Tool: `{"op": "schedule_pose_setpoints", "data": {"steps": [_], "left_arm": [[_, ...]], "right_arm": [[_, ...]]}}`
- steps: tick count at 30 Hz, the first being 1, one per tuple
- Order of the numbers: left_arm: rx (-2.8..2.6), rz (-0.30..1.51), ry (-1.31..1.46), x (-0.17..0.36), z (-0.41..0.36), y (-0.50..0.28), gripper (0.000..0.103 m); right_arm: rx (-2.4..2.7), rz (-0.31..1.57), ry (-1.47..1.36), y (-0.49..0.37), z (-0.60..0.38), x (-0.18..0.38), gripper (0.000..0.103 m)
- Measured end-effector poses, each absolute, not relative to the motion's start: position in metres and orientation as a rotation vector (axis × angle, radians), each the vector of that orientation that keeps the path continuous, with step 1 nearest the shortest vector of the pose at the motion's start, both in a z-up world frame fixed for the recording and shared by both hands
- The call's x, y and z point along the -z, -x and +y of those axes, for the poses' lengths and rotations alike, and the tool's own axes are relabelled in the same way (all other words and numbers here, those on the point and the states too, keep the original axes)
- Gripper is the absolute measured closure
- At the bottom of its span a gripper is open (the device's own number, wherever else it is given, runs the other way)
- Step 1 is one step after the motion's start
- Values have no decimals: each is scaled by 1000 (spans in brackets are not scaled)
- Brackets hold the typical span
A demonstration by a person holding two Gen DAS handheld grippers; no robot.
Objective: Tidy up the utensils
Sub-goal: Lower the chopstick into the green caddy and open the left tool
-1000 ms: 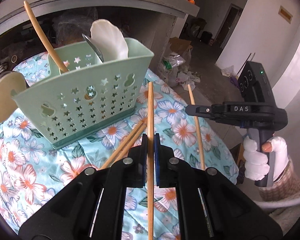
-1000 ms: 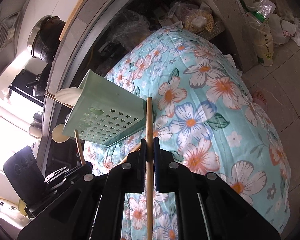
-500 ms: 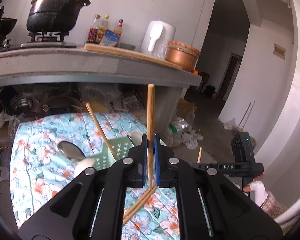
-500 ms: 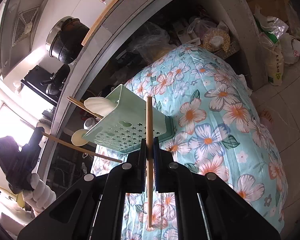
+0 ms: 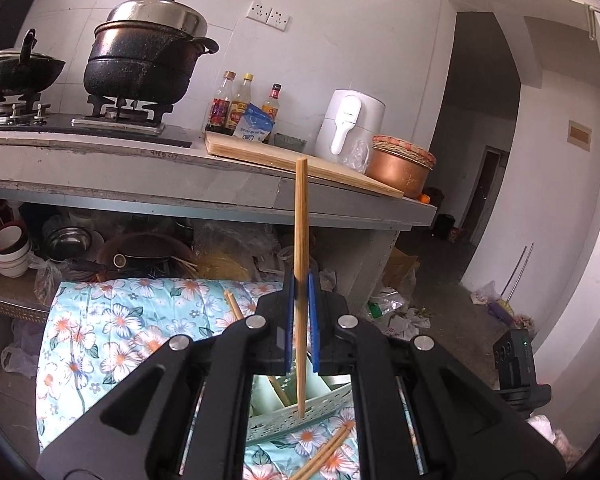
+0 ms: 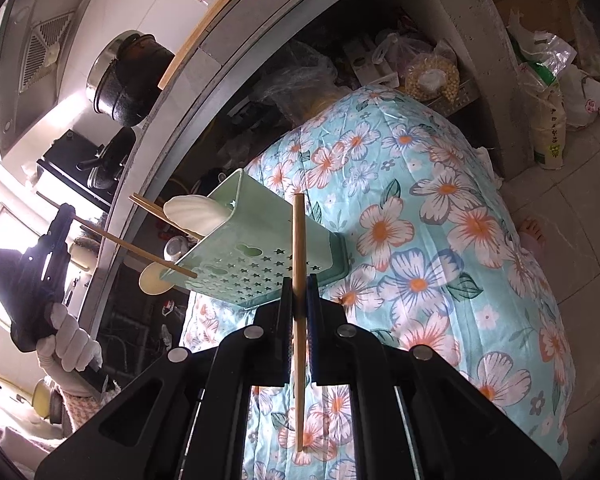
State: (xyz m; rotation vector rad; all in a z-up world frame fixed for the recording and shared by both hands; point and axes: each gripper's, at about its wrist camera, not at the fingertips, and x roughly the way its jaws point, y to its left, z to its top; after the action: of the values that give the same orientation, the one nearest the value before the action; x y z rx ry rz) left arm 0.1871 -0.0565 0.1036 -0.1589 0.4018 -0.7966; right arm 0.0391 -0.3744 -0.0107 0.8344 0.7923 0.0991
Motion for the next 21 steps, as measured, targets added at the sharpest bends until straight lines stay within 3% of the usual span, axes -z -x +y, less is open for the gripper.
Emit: {"op": "schedule_pose_setpoints", "data": {"steps": [21], "left_arm": [[807,302,207,-135,-65,-210,97]], "right_arm": [[-93,791,-841,-46,-382,11,96]]}}
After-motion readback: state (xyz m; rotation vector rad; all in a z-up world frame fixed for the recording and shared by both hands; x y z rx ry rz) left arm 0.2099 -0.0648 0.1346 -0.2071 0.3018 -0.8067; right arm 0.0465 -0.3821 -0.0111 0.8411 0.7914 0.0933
